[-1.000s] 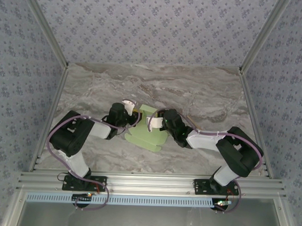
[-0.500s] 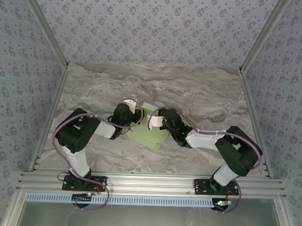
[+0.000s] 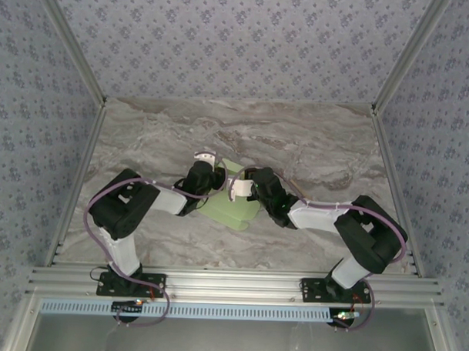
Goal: Fold the paper box
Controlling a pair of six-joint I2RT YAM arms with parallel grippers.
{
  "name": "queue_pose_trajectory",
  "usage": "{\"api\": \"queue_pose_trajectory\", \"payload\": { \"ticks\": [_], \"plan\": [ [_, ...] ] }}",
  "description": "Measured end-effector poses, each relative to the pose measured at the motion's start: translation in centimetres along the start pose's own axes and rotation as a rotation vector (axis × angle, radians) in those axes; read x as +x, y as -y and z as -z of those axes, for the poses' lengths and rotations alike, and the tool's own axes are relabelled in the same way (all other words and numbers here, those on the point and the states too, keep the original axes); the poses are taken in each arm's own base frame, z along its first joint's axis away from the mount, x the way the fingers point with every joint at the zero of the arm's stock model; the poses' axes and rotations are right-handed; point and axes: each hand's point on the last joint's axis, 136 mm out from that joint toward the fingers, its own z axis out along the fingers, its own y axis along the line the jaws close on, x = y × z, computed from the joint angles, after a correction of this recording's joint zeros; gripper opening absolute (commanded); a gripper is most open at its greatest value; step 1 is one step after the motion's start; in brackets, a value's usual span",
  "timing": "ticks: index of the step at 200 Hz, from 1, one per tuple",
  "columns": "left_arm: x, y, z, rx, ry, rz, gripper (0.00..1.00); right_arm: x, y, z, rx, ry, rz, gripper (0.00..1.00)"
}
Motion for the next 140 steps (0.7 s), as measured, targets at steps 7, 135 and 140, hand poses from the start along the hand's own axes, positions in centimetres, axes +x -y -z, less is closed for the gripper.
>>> {"api": "queue_pose_trajectory", "payload": {
  "ticks": [7,135,140],
  "plan": [
    [0.0,0.0,0.0,0.000,0.000,0.009,0.23,0.0,0.0,0.0,0.000,0.000,-0.004,0.00],
    [0.2,0.6,-0.3,0.021,-0.013,-0.068,0.09,0.4,1.4,-0.9,-0.019,-0.001,-0.069,0.23],
    [0.2,0.5,-0.2,0.015,-0.016,-0.077,0.08,0.3,1.5,-0.8,-0.027,-0.002,-0.083,0.26]
  ]
}}
